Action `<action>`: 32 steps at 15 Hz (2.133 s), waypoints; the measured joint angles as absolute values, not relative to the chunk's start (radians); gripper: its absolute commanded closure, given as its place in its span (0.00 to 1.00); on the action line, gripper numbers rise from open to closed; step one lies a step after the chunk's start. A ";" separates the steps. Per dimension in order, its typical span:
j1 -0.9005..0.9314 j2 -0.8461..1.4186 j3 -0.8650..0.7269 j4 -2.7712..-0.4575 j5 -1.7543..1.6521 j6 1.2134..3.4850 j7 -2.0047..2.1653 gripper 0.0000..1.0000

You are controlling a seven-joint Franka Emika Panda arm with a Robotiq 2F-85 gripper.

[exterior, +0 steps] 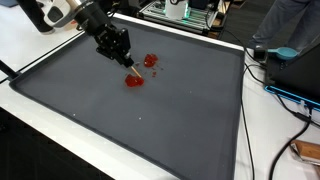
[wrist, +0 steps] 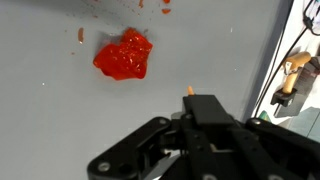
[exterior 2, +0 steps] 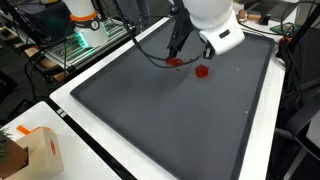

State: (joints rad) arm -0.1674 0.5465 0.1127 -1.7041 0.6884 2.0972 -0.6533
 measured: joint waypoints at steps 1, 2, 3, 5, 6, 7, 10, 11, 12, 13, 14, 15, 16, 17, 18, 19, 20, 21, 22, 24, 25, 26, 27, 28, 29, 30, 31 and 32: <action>-0.169 0.559 0.113 -1.695 0.692 2.090 -0.654 0.97; -0.171 0.571 0.113 -1.686 0.696 2.081 -0.654 0.97; -0.172 0.582 0.113 -1.678 0.698 2.073 -0.654 0.97; -0.174 0.601 0.113 -1.665 0.702 2.059 -0.654 0.97; -0.175 0.611 0.113 -1.656 0.705 2.048 -0.654 0.97; -0.176 0.621 0.114 -1.649 0.708 2.037 -0.654 0.97; -0.184 0.650 0.118 -1.625 0.723 1.999 -0.659 0.97; -0.187 0.660 0.120 -1.617 0.729 1.985 -0.665 0.97; -0.189 0.669 0.121 -1.608 0.735 1.969 -0.670 0.97; -0.192 0.678 0.122 -1.600 0.739 1.953 -0.673 0.97; -0.194 0.688 0.124 -1.591 0.744 1.935 -0.678 0.97; -0.197 0.697 0.125 -1.582 0.750 1.917 -0.683 0.97; -0.198 0.706 0.125 -1.572 0.756 1.900 -0.689 0.97; -0.200 0.715 0.126 -1.564 0.760 1.885 -0.693 0.97; -0.200 0.723 0.126 -1.556 0.764 1.874 -0.694 0.97; -0.200 0.732 0.126 -1.548 0.767 1.866 -0.694 0.97; -0.200 0.740 0.126 -1.542 0.769 1.860 -0.694 0.97; -0.200 0.747 0.127 -1.537 0.770 1.859 -0.694 0.97; -0.199 0.755 0.128 -1.532 0.771 1.859 -0.694 0.97; -0.199 0.768 0.129 -1.522 0.777 1.859 -0.693 0.97; -0.199 0.774 0.130 -1.518 0.778 1.859 -0.693 0.97; -0.199 0.779 0.130 -1.514 0.779 1.859 -0.693 0.97; -0.199 0.783 0.130 -1.511 0.780 1.859 -0.692 0.97; -0.199 0.787 0.131 -1.508 0.780 1.859 -0.692 0.97; -0.199 0.792 0.131 -1.503 0.780 1.859 -0.690 0.97; -0.198 0.796 0.131 -1.499 0.780 1.859 -0.685 0.97; -0.198 0.801 0.131 -1.494 0.780 1.858 -0.680 0.97; -0.198 0.806 0.131 -1.489 0.780 1.857 -0.673 0.97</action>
State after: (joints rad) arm -0.1984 0.8063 0.1311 -1.4893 0.7800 1.8566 -0.6727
